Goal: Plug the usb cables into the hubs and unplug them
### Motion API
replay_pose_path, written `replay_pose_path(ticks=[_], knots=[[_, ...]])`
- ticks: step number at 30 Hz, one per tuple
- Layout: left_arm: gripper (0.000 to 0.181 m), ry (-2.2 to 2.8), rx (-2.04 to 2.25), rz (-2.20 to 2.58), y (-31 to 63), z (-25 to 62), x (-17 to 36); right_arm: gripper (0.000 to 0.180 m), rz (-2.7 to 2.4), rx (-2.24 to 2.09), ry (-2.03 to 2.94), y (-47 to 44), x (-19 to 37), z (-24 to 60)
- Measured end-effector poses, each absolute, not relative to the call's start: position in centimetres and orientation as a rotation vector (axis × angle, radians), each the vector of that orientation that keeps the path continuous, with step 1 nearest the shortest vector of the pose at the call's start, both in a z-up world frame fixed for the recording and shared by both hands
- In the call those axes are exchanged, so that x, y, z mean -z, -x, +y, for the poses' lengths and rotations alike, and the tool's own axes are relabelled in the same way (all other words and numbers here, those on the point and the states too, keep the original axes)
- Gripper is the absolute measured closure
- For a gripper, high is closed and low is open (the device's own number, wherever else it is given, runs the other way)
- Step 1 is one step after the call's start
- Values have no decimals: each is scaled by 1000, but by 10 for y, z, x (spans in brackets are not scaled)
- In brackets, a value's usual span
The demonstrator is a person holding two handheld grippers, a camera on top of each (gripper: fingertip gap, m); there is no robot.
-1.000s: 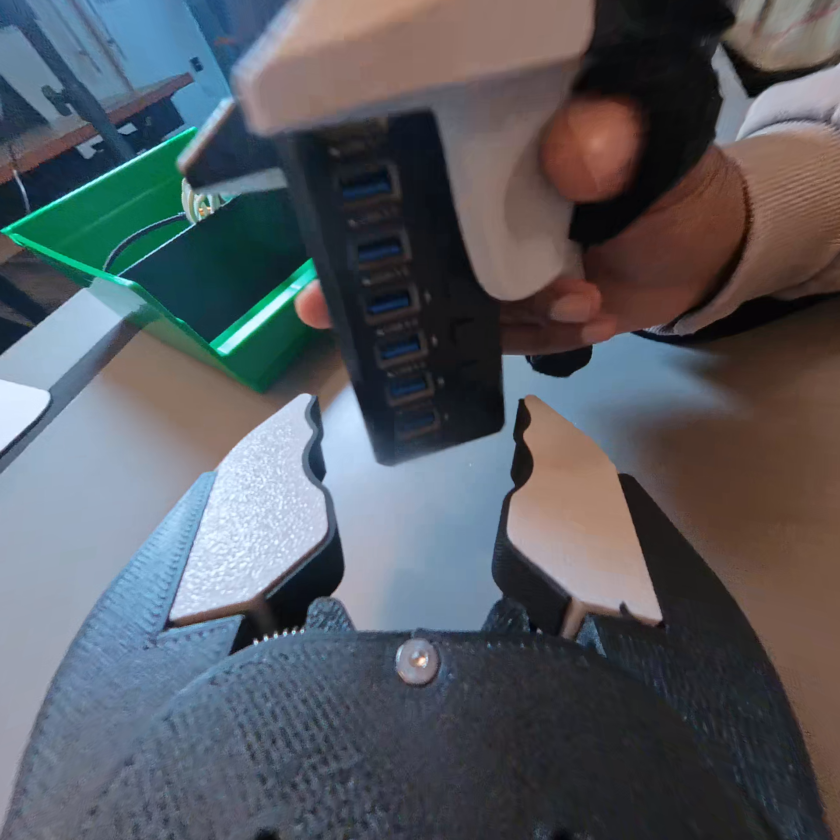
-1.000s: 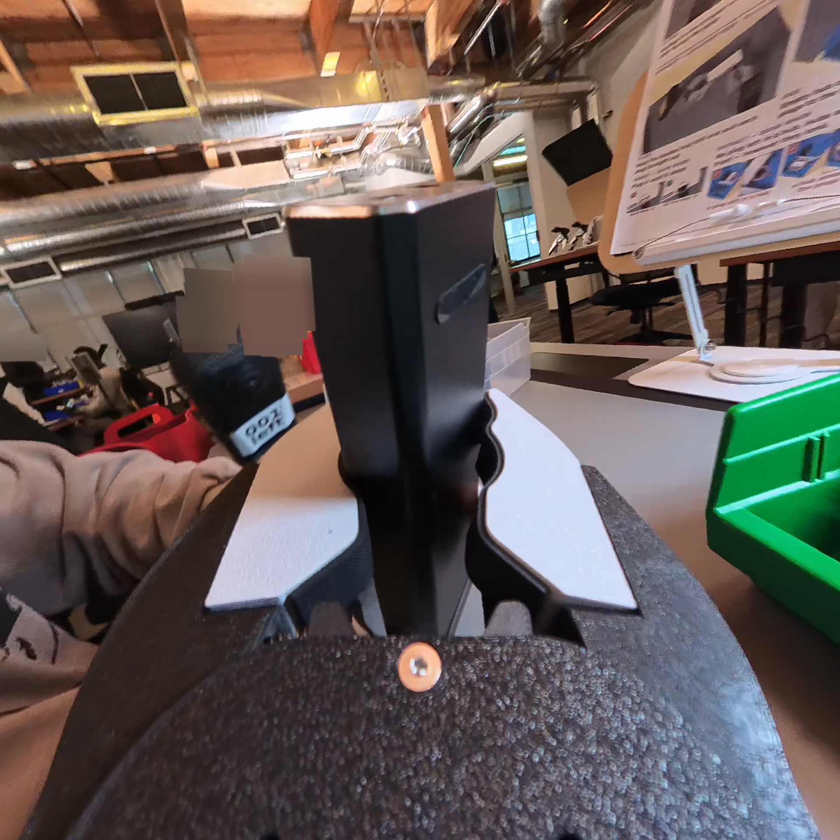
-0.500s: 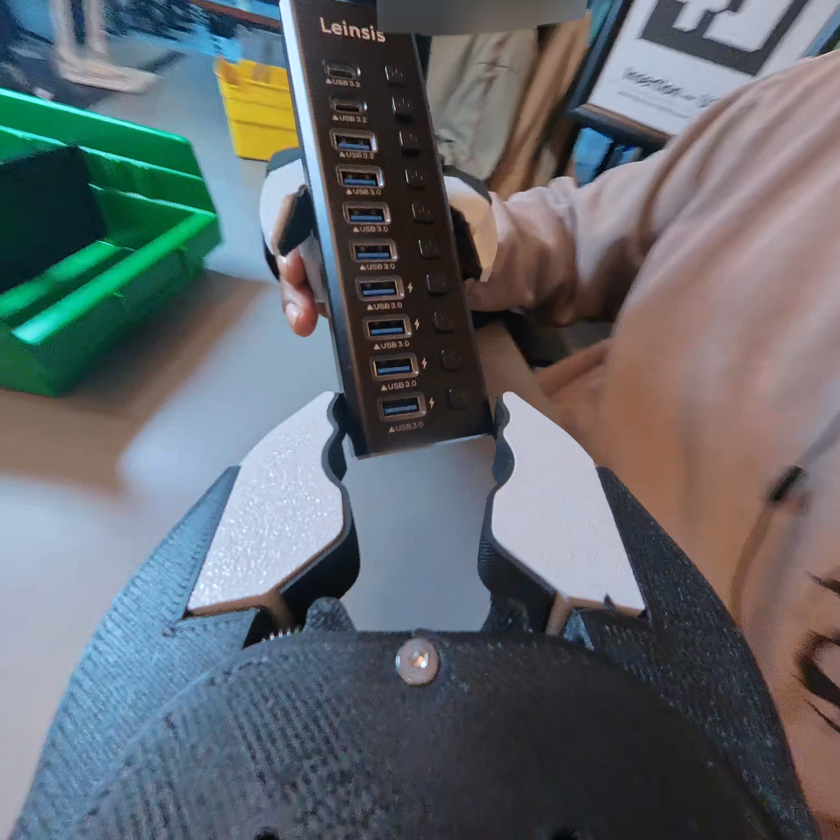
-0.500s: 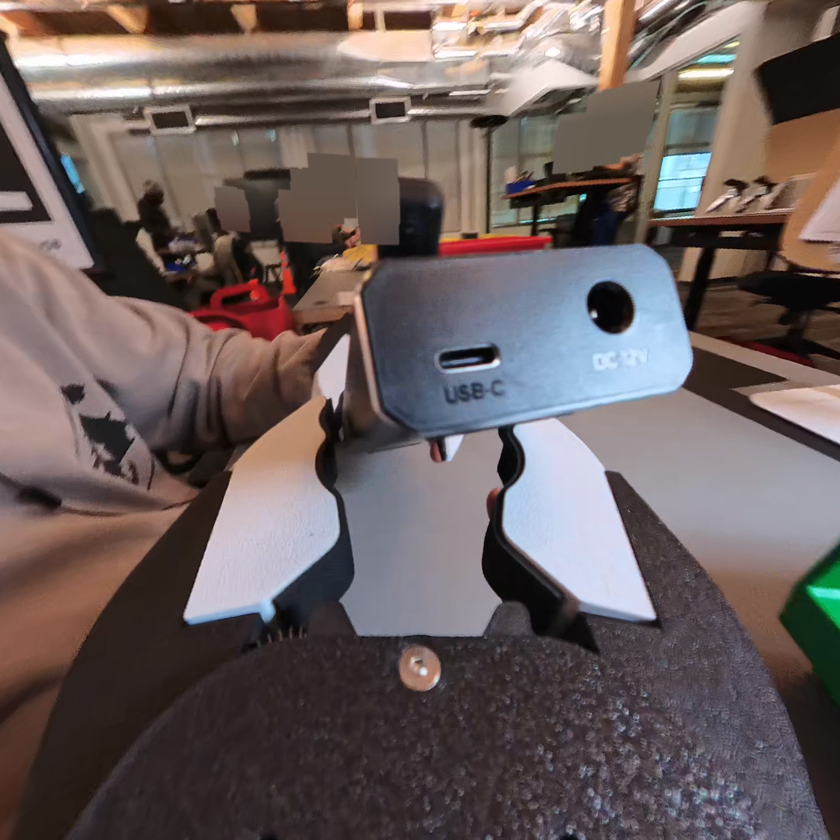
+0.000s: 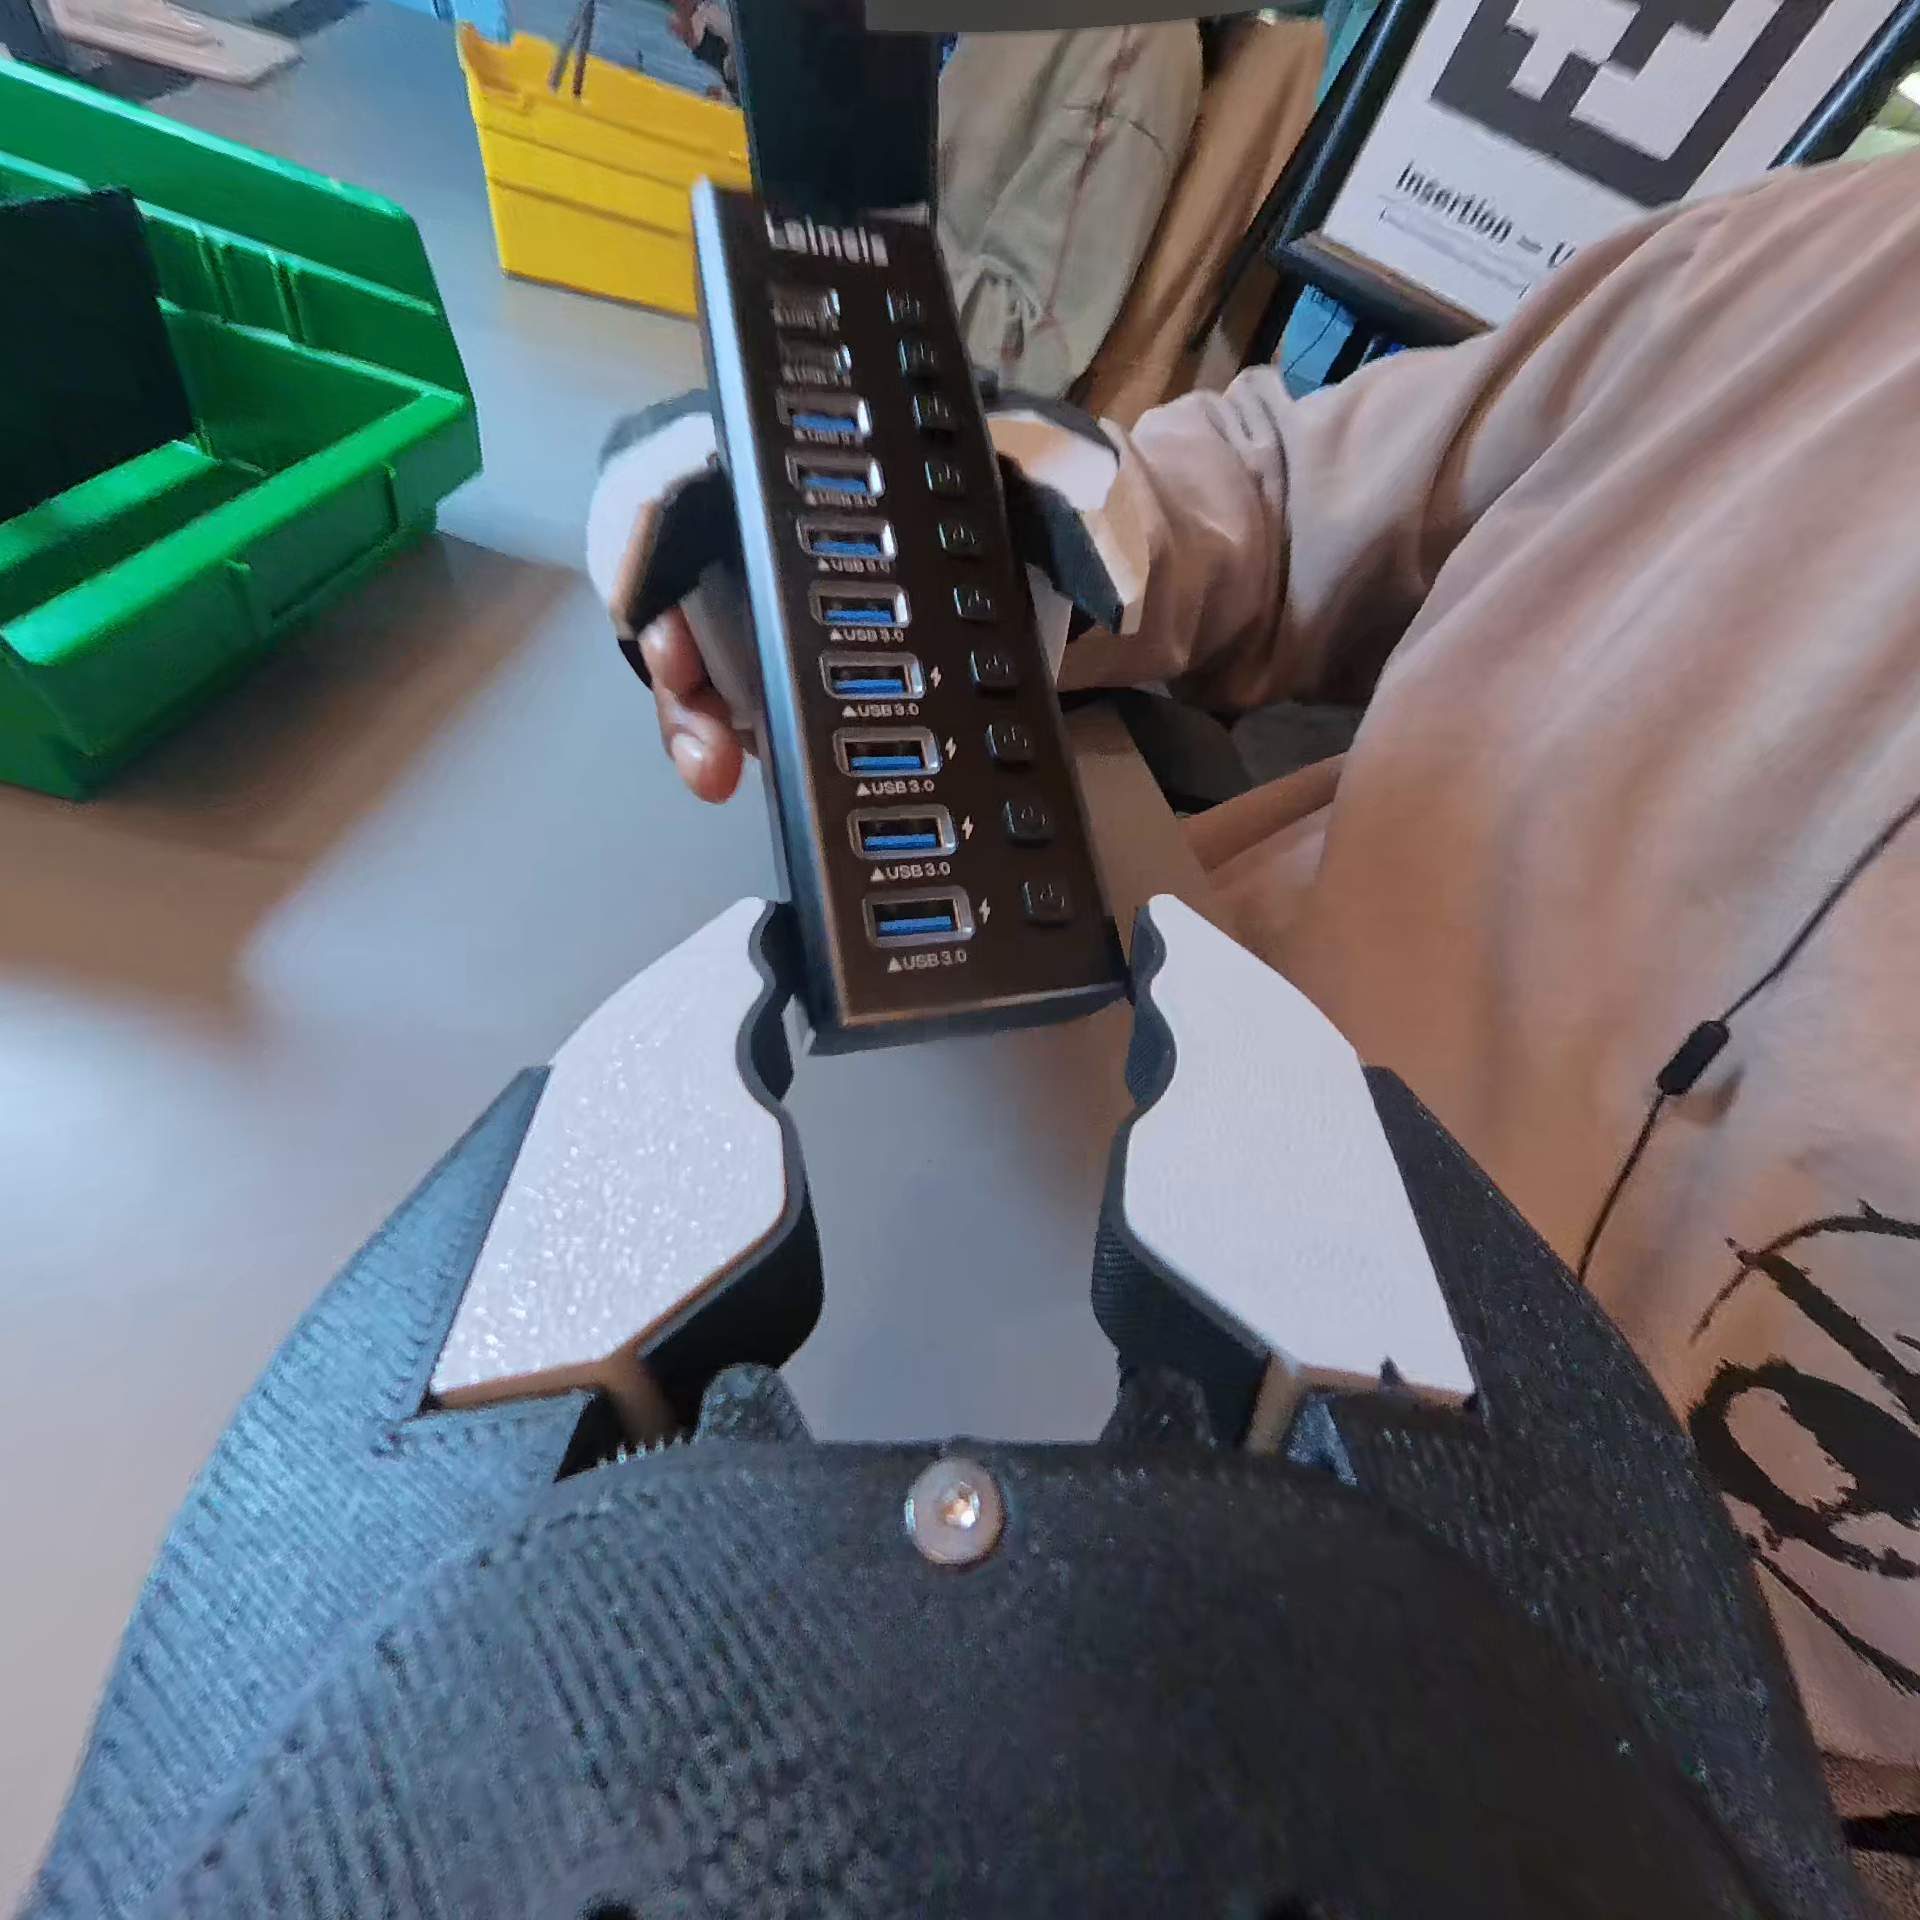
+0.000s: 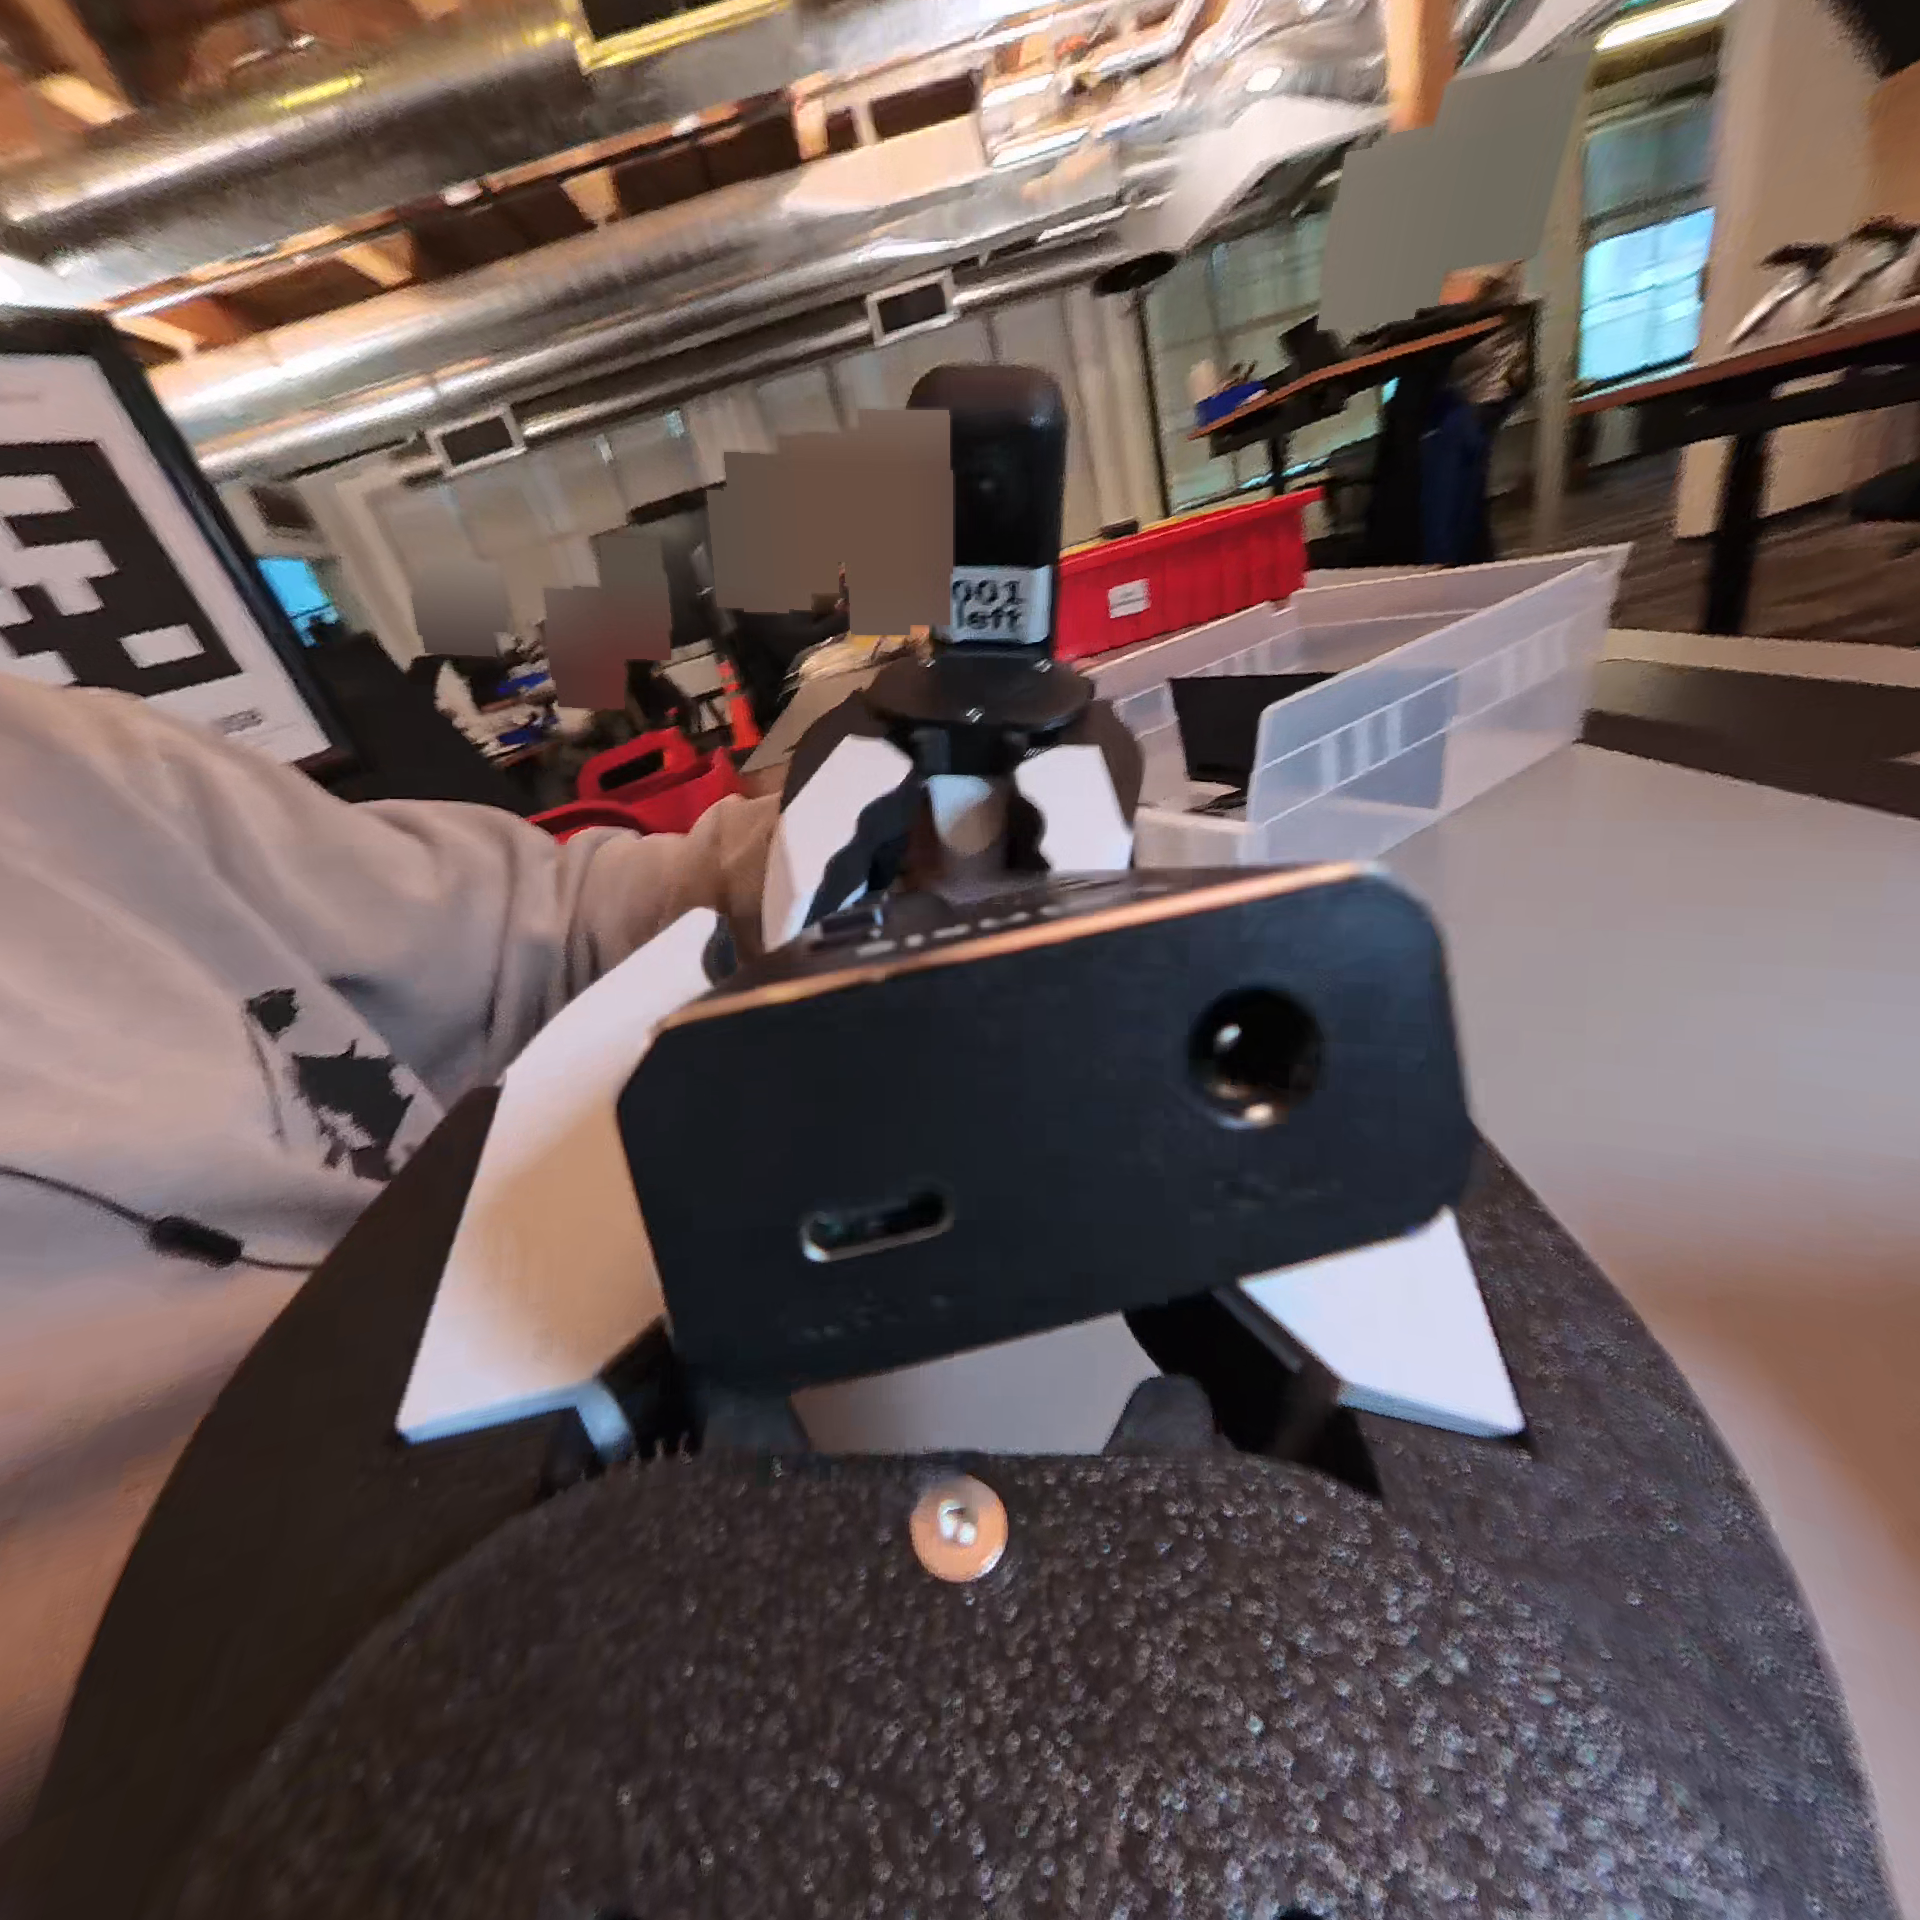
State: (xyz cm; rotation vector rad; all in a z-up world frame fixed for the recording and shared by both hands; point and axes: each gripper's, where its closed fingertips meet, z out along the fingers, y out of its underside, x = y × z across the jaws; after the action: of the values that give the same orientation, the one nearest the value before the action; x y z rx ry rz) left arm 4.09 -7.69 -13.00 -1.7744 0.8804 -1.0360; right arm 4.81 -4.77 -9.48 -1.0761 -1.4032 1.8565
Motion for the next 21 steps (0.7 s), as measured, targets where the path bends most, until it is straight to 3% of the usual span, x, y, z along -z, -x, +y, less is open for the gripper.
replay_pose_path(ticks=[21], knots=[[118,1749,1005,861,-89,-64,148,108,-1422,-1895,1086,-53,85,-53]])
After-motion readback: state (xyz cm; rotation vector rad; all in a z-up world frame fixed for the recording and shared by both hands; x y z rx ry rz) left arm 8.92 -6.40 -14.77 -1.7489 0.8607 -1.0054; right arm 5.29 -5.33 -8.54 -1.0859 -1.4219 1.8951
